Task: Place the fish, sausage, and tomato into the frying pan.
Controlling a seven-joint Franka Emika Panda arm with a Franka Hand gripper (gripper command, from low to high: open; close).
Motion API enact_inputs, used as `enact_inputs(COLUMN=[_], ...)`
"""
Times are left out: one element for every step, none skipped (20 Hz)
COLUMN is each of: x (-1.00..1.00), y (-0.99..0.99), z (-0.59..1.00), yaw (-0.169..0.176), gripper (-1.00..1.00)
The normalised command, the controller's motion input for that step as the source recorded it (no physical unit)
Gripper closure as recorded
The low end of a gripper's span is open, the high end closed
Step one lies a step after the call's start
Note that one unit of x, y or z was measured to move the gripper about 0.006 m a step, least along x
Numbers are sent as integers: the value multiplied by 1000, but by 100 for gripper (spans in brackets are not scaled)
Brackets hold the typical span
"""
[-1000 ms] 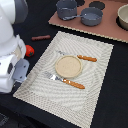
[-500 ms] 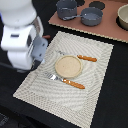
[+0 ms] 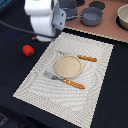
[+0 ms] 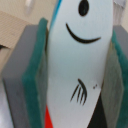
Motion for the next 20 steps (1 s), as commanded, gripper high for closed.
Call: enact_inputs(x=[380, 386, 389, 394, 400, 403, 403, 406, 414, 414, 414, 426, 431, 446, 454, 463, 474, 480, 500, 517], y=[1000, 1000, 1000, 1000, 1000, 1000, 1000, 1000, 1000, 1000, 1000, 1000, 1000, 997, 989, 991, 989, 983, 974, 946], z=[243, 243, 243, 243, 257, 260, 266, 271, 280, 280, 269, 237, 194, 149, 129, 129, 129, 117, 100, 71], yaw=[0, 0, 0, 0, 0, 0, 0, 0, 0, 0, 0, 0, 0, 0, 0, 0, 0, 0, 0, 0], gripper=[100, 100, 100, 100, 100, 100, 100, 100, 100, 100, 100, 100, 100, 100, 100, 100, 100, 100, 100, 100])
